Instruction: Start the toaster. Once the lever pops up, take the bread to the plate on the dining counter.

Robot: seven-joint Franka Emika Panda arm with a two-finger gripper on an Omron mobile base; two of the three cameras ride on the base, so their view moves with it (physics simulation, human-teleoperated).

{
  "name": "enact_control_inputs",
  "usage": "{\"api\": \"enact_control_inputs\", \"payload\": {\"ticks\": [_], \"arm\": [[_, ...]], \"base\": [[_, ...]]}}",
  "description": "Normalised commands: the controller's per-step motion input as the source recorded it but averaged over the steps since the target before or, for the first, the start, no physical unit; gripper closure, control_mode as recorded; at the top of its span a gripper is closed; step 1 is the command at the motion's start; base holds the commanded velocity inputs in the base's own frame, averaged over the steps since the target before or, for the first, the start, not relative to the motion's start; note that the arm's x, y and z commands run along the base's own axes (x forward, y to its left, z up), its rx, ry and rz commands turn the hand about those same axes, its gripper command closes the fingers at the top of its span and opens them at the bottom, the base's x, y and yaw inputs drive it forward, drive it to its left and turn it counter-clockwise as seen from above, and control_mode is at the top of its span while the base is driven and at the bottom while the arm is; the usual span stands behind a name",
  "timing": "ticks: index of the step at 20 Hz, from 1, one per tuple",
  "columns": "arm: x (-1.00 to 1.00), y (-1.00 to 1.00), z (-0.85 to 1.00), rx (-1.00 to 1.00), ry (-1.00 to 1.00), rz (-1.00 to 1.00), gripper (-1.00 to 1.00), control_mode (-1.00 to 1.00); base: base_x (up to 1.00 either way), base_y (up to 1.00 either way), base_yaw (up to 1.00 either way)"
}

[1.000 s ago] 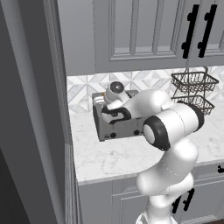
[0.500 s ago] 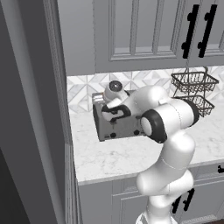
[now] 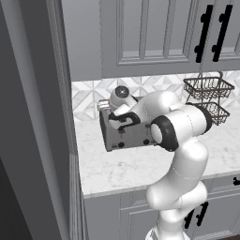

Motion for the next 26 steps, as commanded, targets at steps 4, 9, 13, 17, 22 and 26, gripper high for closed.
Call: {"api": "enact_control_inputs", "payload": {"ticks": [4,9,13,17,22,26], "arm": [[0.05,0.00,-0.16,0.00,0.00,0.00,-1.00,-1.00],[0.04,0.00,-0.06,0.00,0.00,0.00,1.00,-1.00],[0.00,0.00,0.00,0.00,0.00,0.00,1.00,-1.00],[0.00,0.00,0.00,0.00,0.00,0.00,1.00,-1.00],[-0.04,0.00,0.00,0.00,0.00,0.00,1.00,-1.00],[-0.28,0.00,0.18,0.00,0.00,0.00,1.00,-1.00]], "base": [[0.00,0.00,0.00],[0.00,0.00,0.00],[0.00,0.00,0.00],[0.00,0.00,0.00],[0.00,0.00,0.00],[0.00,0.00,0.00]]}}
